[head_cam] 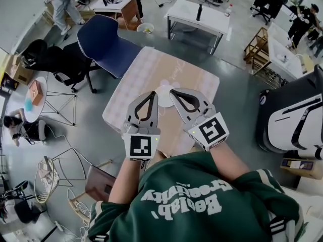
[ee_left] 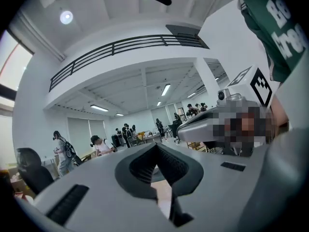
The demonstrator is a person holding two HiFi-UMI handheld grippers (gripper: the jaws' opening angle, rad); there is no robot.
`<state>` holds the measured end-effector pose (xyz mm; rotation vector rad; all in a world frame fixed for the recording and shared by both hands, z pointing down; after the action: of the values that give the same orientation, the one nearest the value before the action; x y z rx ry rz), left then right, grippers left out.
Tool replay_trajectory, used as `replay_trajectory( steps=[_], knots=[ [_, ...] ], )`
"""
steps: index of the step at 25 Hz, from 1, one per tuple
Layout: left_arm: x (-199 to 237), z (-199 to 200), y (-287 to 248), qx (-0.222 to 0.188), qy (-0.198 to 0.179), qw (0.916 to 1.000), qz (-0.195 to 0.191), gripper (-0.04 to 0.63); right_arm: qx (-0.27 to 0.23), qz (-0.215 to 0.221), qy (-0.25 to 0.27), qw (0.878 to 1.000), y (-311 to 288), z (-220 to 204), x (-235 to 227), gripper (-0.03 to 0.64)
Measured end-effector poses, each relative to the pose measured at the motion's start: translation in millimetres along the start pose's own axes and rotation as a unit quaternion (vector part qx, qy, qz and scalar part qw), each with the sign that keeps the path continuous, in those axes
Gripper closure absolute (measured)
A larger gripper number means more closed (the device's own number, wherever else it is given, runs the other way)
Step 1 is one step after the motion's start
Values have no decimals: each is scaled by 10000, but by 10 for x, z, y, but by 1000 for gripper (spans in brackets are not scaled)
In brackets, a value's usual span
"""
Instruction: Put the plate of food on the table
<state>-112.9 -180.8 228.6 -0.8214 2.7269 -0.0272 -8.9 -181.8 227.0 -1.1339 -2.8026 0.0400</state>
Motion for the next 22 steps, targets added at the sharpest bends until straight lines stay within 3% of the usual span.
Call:
replay_trajectory(
  steps=[22],
  knots=[
    [-84,-31,165,131,-229,9996,133,587,-5,136,50,9999,39,-11,163,601]
  ],
)
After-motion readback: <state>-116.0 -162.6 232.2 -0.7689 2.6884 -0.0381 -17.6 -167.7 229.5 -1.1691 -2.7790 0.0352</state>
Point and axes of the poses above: the fingertips, and each gripper's own axes: y backward along the fingers, x to its left, z out of its top, the point moved 5 cm from there along y, backward along the fingers, and after that the axes turned 1 degree about z, right-handed, at the moved point
